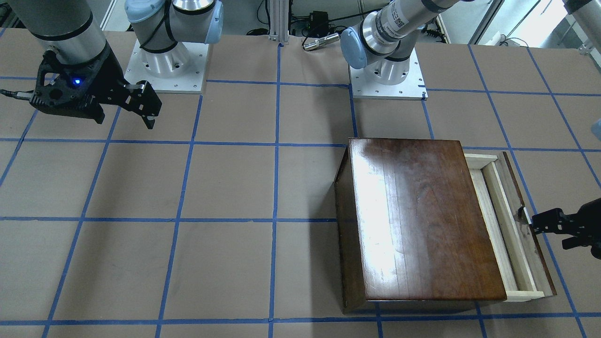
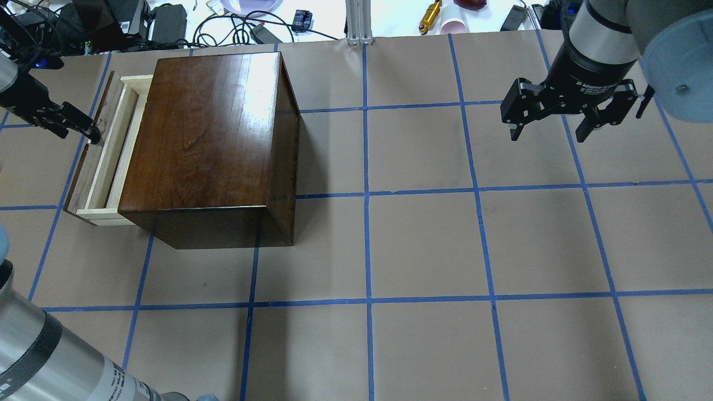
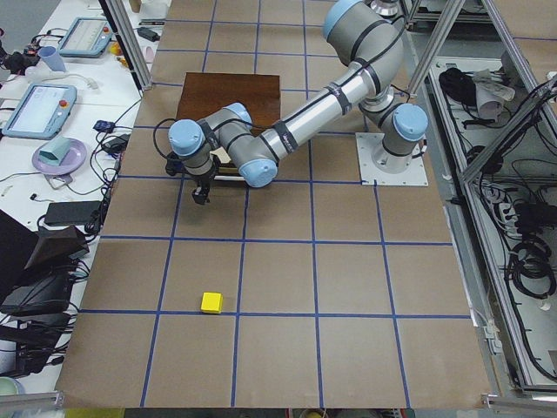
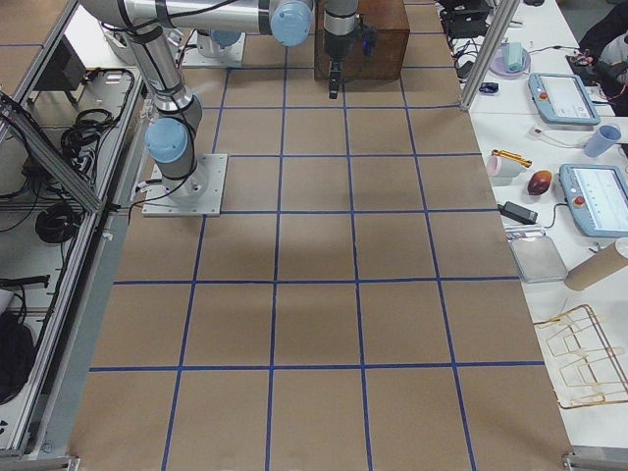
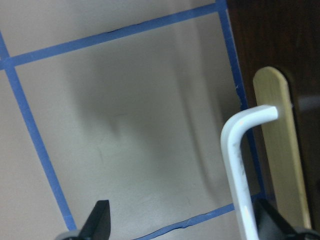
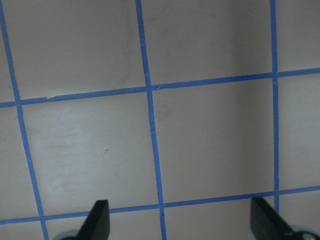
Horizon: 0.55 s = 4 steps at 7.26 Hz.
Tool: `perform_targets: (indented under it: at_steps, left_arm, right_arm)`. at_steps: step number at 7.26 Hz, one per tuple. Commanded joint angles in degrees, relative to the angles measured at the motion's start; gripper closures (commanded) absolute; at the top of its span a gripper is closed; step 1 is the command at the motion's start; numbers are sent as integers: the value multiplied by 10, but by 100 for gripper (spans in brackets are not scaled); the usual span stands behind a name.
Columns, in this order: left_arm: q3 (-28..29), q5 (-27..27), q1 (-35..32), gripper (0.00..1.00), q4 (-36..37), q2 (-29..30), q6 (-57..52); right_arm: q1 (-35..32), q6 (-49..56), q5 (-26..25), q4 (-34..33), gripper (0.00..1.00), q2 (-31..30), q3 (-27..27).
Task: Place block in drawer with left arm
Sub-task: 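Pull the drawer farther open with the left gripper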
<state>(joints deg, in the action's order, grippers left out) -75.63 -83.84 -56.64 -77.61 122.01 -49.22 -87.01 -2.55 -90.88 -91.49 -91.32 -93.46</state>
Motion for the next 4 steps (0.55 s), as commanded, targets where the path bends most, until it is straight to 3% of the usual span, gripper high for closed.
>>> perform_targets:
  at_steps: [1, 4]
  left_arm:
    - [7, 0, 5, 1, 0, 5, -7]
    - [10, 1, 5, 1, -1, 5, -10]
  right_arm:
    - [0, 0, 0, 0, 0, 0, 0]
    - [0, 0, 0, 0, 0, 0, -1]
